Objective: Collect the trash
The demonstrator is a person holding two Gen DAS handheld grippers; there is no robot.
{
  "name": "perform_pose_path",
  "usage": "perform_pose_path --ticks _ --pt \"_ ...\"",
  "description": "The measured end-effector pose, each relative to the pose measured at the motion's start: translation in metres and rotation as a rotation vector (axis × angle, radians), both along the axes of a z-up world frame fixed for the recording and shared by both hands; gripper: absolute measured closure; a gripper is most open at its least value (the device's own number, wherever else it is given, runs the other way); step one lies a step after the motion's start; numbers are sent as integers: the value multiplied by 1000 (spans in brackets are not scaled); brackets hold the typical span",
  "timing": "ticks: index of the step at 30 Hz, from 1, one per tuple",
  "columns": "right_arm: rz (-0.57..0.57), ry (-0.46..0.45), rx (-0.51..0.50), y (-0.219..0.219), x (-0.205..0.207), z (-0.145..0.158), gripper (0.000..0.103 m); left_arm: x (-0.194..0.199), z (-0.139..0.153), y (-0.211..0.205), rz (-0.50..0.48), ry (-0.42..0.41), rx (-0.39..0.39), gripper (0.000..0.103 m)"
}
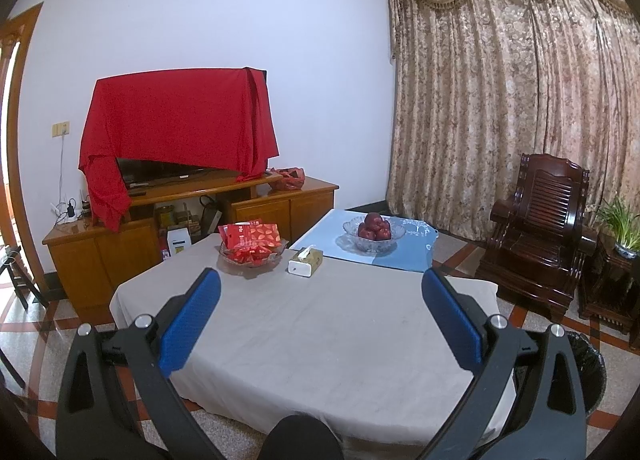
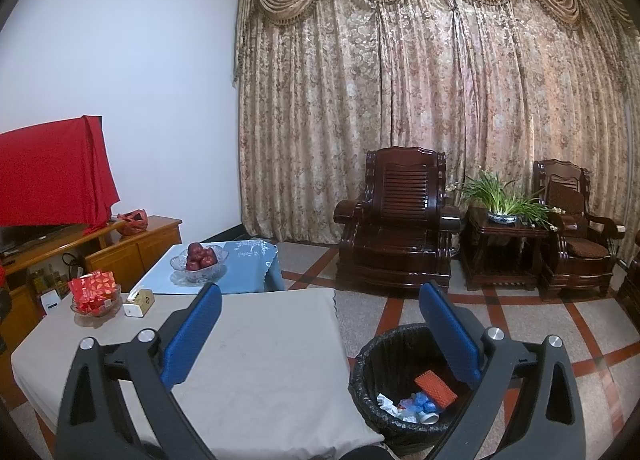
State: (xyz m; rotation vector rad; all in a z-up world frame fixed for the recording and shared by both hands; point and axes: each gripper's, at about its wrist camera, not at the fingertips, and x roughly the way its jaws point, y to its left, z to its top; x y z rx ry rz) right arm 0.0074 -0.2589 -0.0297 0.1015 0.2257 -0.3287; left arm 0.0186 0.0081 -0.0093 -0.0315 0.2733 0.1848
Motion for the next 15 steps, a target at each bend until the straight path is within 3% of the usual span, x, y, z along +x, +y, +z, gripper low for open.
perform_pose_path --ticks 15 --pt "2 4 1 0 0 -1 6 0 1 0 1 2 -1 5"
